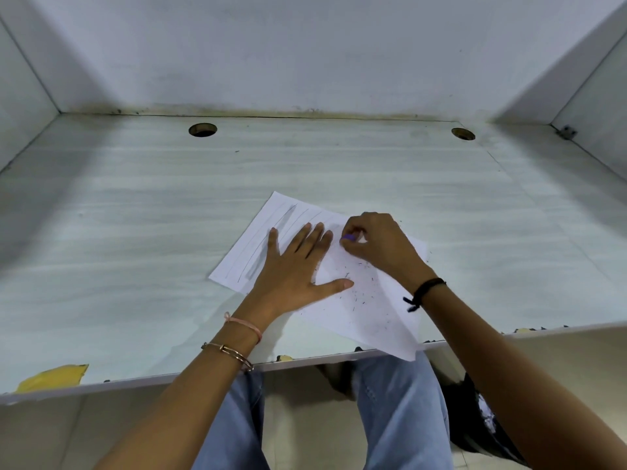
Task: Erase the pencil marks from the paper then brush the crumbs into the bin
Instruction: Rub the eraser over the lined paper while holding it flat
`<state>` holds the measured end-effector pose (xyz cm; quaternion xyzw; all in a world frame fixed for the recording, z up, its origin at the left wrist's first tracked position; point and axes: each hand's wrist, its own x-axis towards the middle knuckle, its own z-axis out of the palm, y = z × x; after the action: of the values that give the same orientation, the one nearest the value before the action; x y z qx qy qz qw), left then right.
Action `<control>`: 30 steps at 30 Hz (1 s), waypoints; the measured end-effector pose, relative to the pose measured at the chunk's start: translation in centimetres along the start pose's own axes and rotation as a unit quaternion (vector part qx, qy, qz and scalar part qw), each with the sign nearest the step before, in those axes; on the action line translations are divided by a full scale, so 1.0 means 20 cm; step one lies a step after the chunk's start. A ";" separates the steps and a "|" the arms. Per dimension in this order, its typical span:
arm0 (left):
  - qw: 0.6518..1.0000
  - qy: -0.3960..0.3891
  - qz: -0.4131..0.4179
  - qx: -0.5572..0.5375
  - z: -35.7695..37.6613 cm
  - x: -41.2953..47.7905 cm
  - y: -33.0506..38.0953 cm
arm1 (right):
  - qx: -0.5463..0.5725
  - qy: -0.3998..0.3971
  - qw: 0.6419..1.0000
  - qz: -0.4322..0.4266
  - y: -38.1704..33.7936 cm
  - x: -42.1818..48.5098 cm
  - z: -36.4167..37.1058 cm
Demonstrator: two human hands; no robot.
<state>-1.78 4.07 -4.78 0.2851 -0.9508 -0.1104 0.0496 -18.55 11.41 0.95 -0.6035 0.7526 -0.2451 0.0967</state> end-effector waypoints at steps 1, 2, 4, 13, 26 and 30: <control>1.000 0.000 -0.001 -0.003 0.00 0.00 0.00 | -0.003 0.018 1.000 0.004 -0.01 0.00 0.01; 1.000 -0.001 -0.001 -0.003 -0.01 0.00 0.00 | 0.002 0.013 1.000 -0.009 -0.03 -0.02 0.03; 1.000 -0.007 0.001 0.001 -0.01 0.00 0.00 | 0.022 -0.046 0.998 -0.045 -0.08 -0.09 0.03; 1.000 -0.006 -0.015 -0.008 -0.01 -0.03 0.02 | 0.050 0.010 0.997 0.052 0.07 -0.11 -0.01; 1.000 0.016 -0.016 -0.014 0.01 0.11 0.04 | 0.138 0.036 0.981 0.129 0.06 -0.06 -0.02; 1.000 0.013 -0.014 0.016 0.02 0.13 0.03 | 0.107 -0.034 0.991 0.078 -0.01 -0.08 0.00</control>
<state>-4.34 3.25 -5.02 0.3008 -0.9476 -0.0918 0.0556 -18.00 12.83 0.87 -0.5369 0.7632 -0.2953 0.2050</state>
